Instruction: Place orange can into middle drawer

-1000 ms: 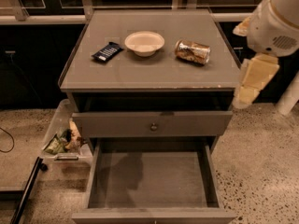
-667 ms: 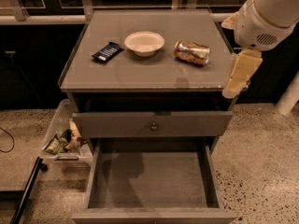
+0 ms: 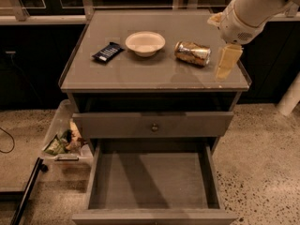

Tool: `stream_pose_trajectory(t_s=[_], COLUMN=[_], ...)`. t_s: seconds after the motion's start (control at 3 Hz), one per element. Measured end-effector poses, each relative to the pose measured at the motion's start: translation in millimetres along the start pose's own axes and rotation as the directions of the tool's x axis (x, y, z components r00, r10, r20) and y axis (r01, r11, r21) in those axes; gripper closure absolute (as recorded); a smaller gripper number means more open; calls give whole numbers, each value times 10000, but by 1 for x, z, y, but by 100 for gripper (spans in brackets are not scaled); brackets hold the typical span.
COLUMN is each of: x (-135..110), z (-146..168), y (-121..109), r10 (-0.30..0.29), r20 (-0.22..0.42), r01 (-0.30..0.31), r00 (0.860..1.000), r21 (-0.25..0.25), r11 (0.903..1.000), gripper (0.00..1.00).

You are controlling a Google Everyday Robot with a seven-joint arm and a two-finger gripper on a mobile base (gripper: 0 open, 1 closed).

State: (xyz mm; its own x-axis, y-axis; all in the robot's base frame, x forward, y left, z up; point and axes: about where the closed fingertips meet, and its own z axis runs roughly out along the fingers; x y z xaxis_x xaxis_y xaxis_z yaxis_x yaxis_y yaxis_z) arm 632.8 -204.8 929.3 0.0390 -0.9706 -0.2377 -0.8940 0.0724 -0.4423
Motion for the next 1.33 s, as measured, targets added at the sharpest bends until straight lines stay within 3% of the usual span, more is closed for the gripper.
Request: stream_pose_trajectory(t_s=[0.67, 1.33], x=[-1, 15], z=[0, 50], y=[-4, -40], r10=[237, 1378], r20=[158, 1074], r01=[-239, -1381], r00=[9996, 9846], r21=[146, -48], r11=[9996, 9904], gripper=[0, 0])
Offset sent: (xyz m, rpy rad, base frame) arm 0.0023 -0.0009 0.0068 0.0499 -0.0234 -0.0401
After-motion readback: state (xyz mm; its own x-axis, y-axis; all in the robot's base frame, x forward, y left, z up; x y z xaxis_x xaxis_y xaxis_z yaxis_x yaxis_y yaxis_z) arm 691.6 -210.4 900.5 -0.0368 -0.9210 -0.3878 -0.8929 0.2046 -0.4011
